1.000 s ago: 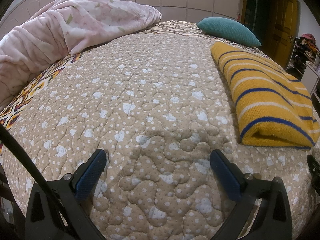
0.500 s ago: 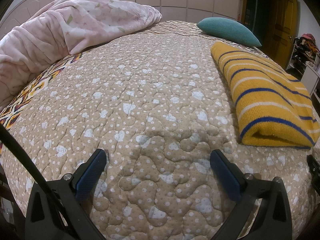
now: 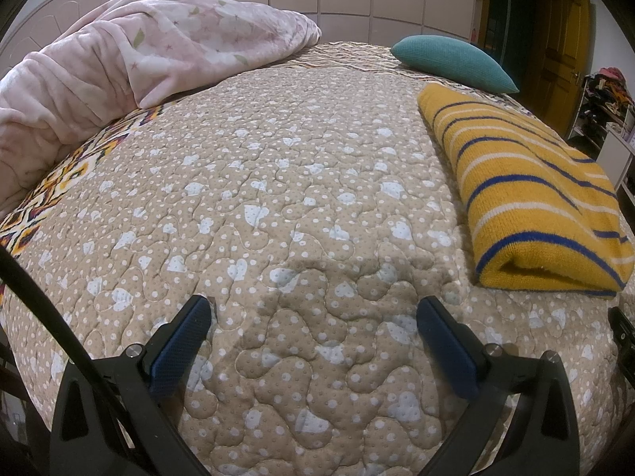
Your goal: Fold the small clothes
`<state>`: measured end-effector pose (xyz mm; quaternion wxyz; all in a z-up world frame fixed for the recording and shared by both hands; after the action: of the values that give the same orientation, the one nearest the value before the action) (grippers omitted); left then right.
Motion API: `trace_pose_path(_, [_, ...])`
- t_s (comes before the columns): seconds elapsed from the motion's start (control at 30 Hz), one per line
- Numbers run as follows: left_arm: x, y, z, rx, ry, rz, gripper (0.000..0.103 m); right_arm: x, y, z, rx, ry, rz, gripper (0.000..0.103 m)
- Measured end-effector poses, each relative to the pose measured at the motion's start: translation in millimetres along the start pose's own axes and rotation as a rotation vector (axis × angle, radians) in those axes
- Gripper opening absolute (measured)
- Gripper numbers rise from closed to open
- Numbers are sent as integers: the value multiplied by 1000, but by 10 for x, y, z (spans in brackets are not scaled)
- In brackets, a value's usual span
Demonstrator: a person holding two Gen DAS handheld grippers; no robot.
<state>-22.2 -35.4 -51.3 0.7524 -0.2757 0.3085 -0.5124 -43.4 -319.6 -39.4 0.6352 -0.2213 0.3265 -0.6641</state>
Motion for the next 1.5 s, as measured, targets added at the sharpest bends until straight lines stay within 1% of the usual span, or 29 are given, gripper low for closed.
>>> trace_pose_path(0.6, [-1,-10,-17,1,-2,2,103,-4,-3,-1,0,-1,-2,96])
trace_pose_path(1.23, [0,-13,-29,3,-2,2,103,108,1,29,3,-7,-18,96])
trace_pose_path(1.5, [1,-15,-33,4,-3,2,103,80,-1,19,3,-7,-17,96])
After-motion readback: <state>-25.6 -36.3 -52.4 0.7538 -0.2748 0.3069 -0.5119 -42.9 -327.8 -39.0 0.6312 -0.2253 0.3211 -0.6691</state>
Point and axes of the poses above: each gripper's, at about its wrist camera, not at the fingertips, and y roughly the way its jaws point, x to its right, z to its top, the point moved 5 cm from there along y, roughly the way its jaws point, and after that the axes turned 14 degrees about z, right-handed, at the moved point
